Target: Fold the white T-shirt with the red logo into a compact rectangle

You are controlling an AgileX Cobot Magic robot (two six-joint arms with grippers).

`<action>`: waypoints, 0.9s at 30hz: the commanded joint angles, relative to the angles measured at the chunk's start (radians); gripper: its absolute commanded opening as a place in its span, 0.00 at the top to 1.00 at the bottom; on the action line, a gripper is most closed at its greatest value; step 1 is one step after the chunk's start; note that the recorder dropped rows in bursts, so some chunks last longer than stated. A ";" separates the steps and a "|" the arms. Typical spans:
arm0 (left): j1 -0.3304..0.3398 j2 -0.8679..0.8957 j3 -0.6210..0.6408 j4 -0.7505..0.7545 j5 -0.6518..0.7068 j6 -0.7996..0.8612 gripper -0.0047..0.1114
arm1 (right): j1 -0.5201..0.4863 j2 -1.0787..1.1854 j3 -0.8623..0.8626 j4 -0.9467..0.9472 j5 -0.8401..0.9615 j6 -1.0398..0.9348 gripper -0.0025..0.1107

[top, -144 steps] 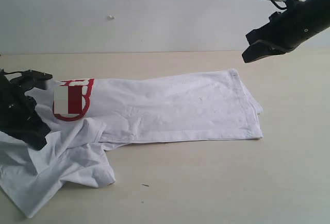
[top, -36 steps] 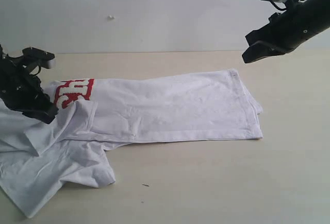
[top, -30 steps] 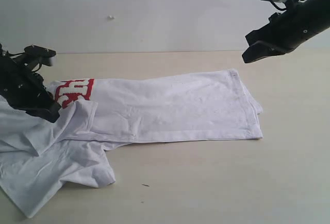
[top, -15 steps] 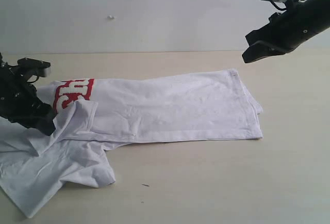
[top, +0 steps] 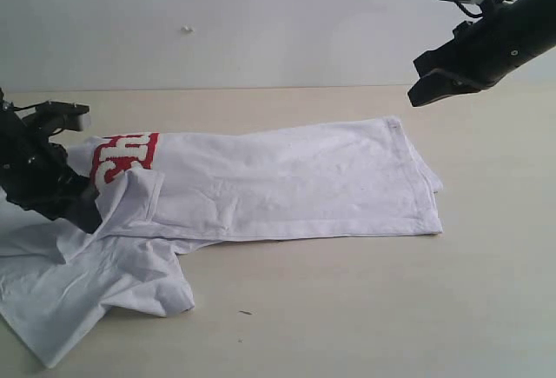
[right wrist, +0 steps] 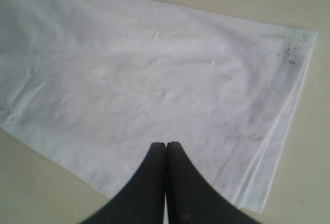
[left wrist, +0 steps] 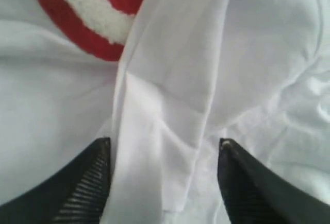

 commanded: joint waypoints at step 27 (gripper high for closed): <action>0.001 -0.060 -0.059 0.124 -0.009 0.058 0.96 | 0.000 0.001 -0.005 0.005 -0.010 -0.009 0.98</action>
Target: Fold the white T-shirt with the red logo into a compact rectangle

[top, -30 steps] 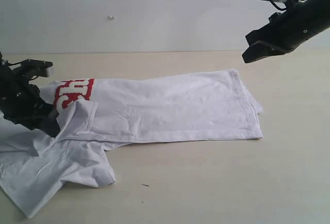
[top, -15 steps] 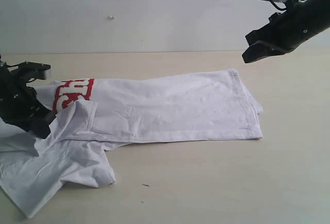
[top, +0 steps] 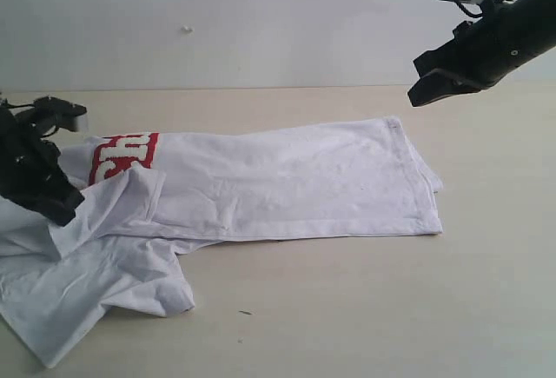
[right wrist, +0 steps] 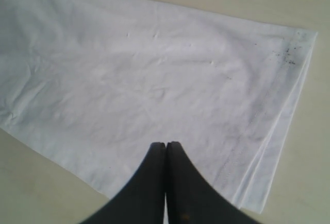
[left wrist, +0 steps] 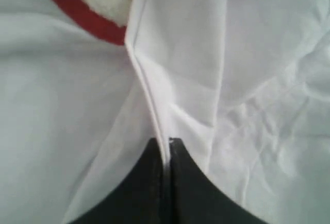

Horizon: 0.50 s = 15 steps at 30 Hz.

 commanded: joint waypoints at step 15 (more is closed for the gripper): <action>-0.004 -0.043 -0.115 0.033 -0.187 0.227 0.96 | 0.000 0.009 -0.005 0.000 -0.004 -0.009 0.98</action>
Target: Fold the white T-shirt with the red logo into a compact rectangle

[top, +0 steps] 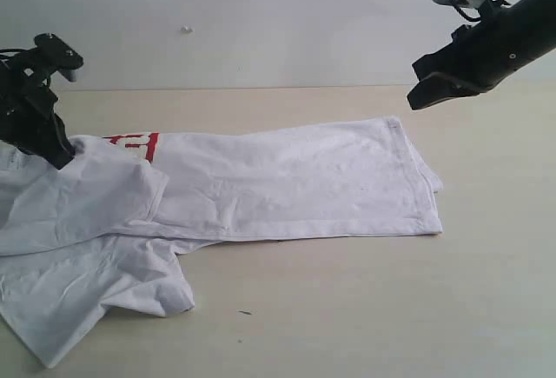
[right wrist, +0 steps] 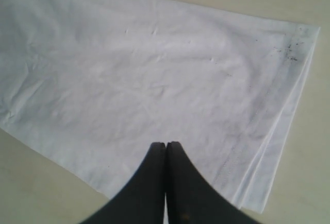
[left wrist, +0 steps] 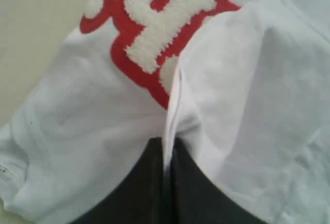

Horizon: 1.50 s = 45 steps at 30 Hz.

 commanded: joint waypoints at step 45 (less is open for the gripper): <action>-0.162 -0.139 0.122 -0.205 0.116 -0.229 0.56 | 0.000 -0.003 -0.005 0.038 0.008 -0.009 0.98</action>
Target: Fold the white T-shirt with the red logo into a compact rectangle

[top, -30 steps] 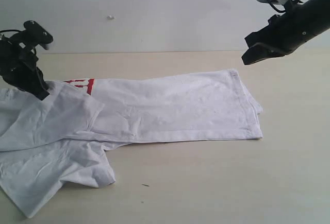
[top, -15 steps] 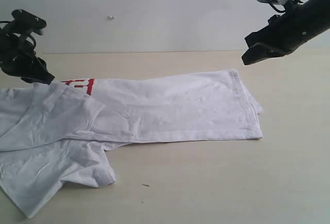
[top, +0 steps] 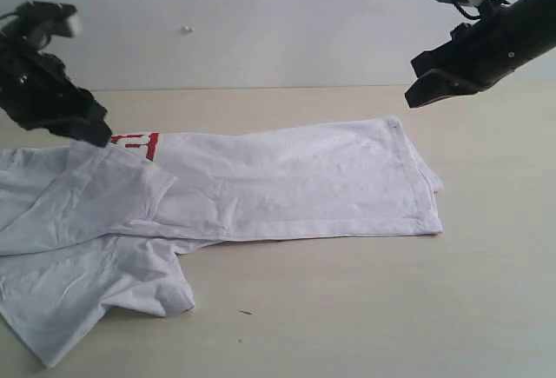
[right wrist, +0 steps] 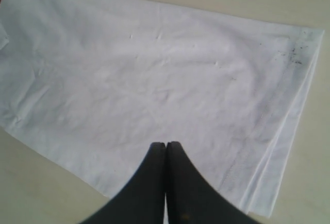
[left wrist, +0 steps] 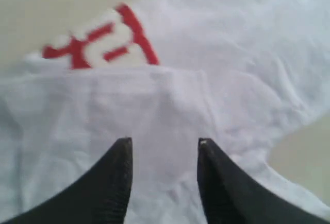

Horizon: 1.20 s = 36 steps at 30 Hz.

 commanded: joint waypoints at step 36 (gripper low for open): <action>-0.620 0.018 0.440 0.775 -0.014 -0.621 0.96 | 0.000 -0.003 -0.005 0.074 0.019 -0.009 0.98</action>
